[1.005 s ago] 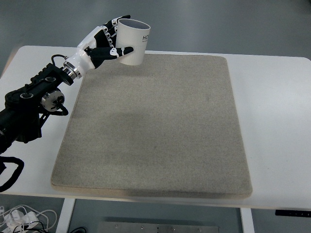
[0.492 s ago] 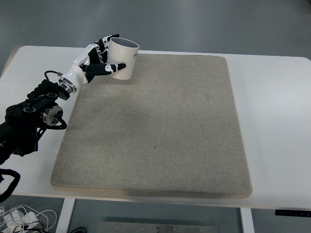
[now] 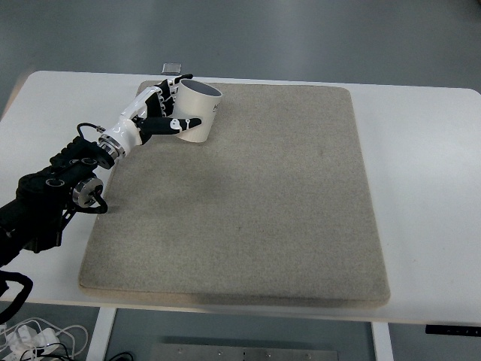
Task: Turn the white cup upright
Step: 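Lower the upright cup onto the mat with the left hand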
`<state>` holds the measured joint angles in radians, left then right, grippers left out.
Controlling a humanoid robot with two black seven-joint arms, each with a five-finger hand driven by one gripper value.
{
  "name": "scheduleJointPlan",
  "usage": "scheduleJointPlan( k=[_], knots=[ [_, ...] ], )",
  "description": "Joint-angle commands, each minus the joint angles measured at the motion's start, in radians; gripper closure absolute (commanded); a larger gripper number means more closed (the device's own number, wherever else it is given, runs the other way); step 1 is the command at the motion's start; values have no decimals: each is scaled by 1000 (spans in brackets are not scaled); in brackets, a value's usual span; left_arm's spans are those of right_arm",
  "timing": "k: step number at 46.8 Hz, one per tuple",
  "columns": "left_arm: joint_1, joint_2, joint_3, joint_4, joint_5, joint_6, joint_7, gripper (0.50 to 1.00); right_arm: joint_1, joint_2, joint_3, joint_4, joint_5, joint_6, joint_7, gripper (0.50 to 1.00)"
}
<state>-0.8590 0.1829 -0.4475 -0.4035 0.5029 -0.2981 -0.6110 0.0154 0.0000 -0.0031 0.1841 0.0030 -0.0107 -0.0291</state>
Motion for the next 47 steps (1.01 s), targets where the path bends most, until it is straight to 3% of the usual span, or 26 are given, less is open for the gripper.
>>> scheduleJointPlan(
  k=[1, 9, 22, 31, 47],
  knots=[
    [0, -6, 4, 0, 0, 5, 0, 838, 0, 0, 0, 0, 0, 0, 0, 548],
    [2, -6, 10, -1, 2, 5, 0, 772, 0, 0, 0, 0, 0, 0, 0, 548],
    [0, -23, 38, 0, 2, 10, 0, 769, 0, 0, 0, 0, 0, 0, 0, 548],
    [0, -23, 39, 0, 2, 25, 0, 733, 0, 0, 0, 0, 0, 0, 0, 548],
    [-6, -22, 30, -6, 5, 63, 0, 739, 0, 0, 0, 1, 0, 0, 0, 548]
  ],
)
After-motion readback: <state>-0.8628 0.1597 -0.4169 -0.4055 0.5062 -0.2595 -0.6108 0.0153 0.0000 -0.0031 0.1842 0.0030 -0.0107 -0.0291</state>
